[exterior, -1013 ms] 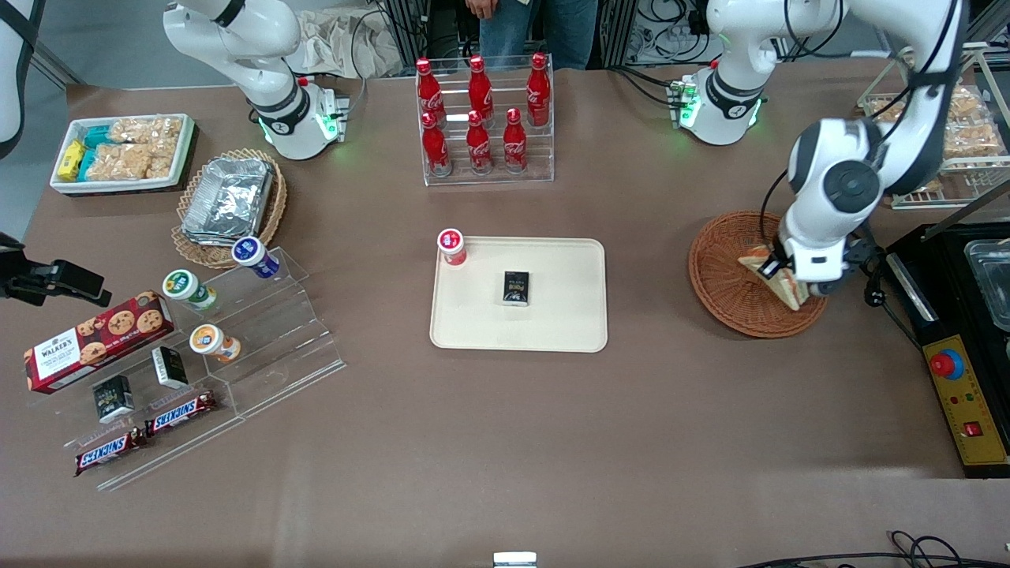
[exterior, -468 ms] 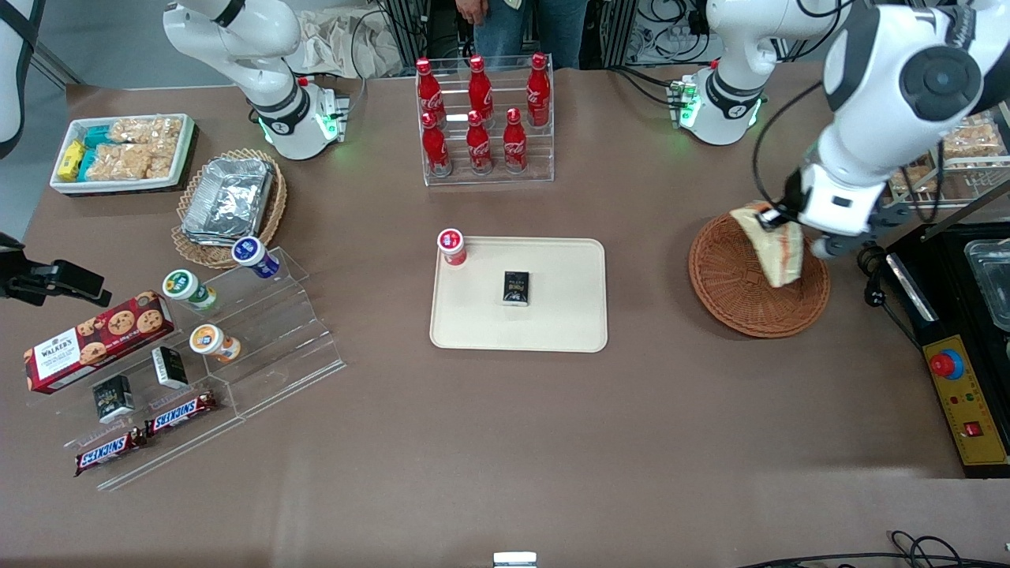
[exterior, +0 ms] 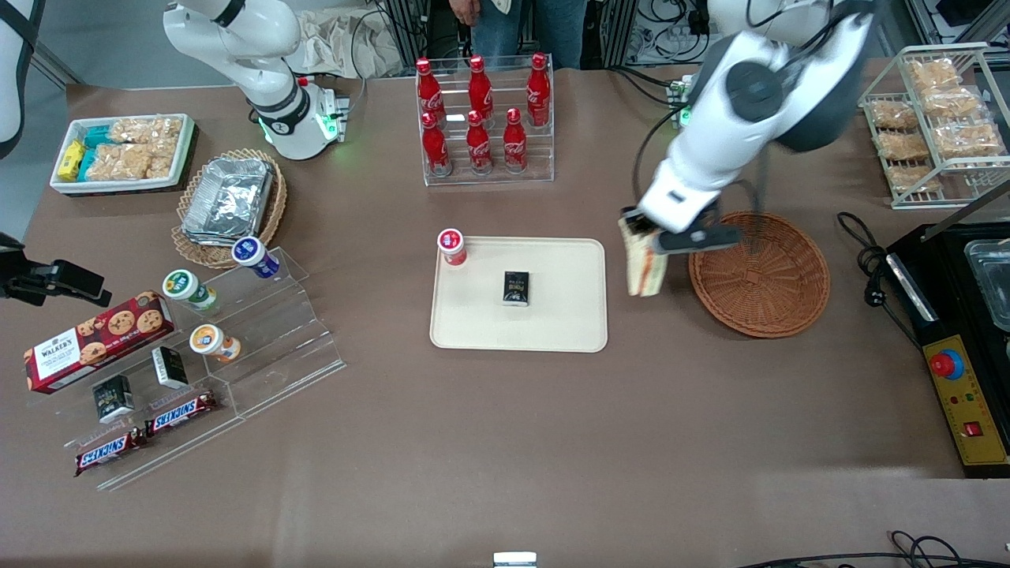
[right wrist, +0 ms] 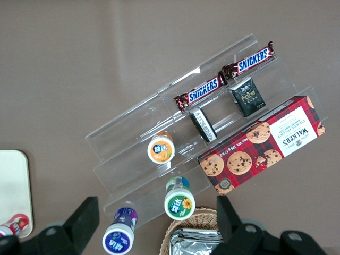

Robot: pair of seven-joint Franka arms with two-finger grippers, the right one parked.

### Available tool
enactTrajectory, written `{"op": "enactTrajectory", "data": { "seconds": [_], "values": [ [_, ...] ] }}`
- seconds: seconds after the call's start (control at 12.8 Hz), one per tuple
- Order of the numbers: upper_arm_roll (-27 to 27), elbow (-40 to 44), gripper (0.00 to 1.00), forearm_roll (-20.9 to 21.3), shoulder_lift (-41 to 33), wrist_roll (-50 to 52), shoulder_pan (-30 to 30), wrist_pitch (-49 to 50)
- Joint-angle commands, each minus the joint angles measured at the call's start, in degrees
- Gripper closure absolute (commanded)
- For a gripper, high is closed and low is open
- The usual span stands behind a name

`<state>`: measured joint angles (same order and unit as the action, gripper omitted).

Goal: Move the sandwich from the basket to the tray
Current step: 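Lift the sandwich and carry it with the left gripper onto the white tray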

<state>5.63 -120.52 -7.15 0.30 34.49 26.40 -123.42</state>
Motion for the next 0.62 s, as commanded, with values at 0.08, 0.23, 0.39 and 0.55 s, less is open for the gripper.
{"op": "enactTrajectory", "data": {
  "seconds": [0.08,0.23,0.39,0.55],
  "values": [
    [-0.89,-1.12,1.0,0.2,10.92,1.72,4.97,-12.86],
    [-0.89,-1.2,1.0,1.26,16.03,2.25,7.69,-19.11],
    [-0.98,-1.12,1.0,1.44,18.5,2.16,7.78,-20.36],
    [-0.98,-1.64,1.0,3.8,19.3,2.25,7.79,-20.37]
  ]
}}
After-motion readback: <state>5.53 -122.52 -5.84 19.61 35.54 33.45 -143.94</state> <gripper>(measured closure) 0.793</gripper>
